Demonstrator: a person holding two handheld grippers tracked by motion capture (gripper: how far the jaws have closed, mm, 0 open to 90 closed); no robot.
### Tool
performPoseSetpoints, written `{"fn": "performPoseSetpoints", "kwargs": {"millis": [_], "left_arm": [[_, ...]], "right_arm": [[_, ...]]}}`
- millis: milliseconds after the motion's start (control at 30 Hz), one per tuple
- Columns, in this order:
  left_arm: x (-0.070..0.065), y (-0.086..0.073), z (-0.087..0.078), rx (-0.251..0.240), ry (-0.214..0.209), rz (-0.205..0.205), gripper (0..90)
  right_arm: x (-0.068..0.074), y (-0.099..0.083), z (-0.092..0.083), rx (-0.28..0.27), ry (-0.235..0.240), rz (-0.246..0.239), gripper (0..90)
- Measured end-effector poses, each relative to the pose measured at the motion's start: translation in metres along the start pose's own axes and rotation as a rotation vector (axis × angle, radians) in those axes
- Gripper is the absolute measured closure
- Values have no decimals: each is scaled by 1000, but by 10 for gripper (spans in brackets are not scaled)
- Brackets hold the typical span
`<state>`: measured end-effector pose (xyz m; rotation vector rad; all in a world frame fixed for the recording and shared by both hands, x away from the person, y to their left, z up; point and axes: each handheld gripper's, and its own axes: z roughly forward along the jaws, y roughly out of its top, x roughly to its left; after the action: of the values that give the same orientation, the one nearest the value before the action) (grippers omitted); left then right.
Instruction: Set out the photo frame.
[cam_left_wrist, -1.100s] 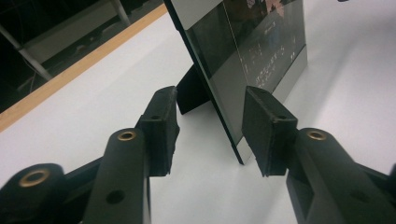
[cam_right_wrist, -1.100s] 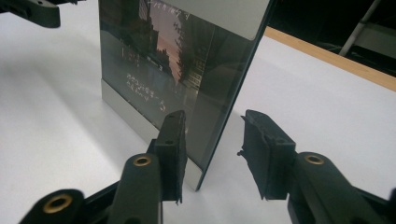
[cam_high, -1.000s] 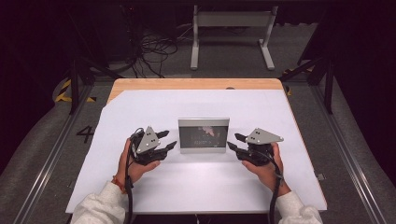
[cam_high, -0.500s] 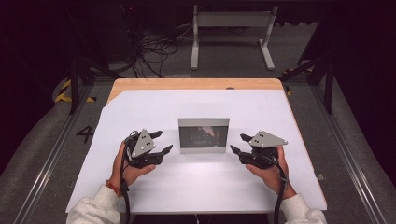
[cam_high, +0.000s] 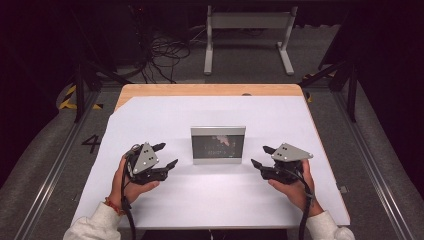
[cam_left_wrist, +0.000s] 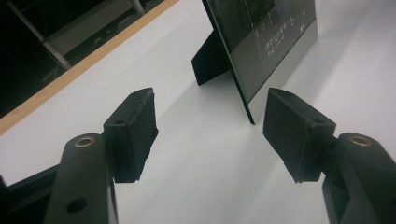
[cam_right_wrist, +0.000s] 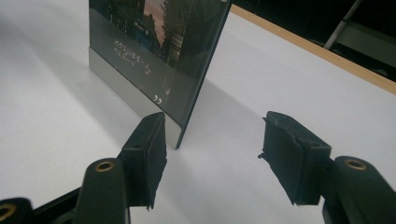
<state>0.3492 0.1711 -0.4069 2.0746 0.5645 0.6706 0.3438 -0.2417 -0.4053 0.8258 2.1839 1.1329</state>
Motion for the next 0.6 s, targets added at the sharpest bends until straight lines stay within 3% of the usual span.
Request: {"fn": "performPoseSetpoints", "kwargs": {"millis": [133, 600], "left_arm": [[0, -2, -5, 5, 15, 20, 336], [1, -16, -22, 25, 40, 27, 283]], "right_arm": [[0, -1, -2, 8, 2, -13, 379], [3, -7, -8, 50, -15, -80, 284]]}}
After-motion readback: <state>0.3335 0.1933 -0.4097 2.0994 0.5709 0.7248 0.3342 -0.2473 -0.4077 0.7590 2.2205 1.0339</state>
